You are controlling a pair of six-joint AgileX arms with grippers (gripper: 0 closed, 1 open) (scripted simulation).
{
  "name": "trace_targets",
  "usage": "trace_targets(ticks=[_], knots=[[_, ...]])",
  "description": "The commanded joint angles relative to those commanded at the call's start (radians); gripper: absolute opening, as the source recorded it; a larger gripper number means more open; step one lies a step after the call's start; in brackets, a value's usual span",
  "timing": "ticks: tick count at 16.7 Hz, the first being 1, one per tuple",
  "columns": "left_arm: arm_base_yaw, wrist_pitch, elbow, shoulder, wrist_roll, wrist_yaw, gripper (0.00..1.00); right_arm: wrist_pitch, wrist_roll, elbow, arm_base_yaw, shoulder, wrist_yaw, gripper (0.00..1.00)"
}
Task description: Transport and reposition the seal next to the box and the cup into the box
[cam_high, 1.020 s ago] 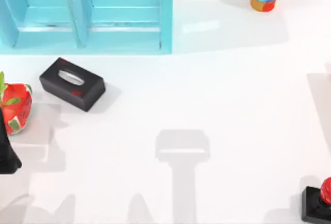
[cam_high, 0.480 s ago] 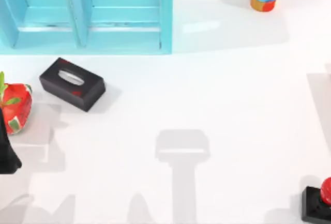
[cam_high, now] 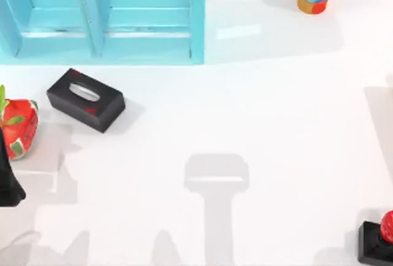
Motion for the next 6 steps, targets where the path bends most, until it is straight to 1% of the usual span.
trace_targets(ticks=[3, 6], knots=[[0.0, 0.0, 0.0, 0.0, 0.0, 0.0, 1.0, -0.076, 0.0, 0.064, 0.002, -0.015, -0.002, 1.0], [0.0, 0.0, 0.0, 0.0, 0.0, 0.0, 1.0, -0.097, 0.0, 0.081, 0.003, -0.02, -0.002, 1.0]])
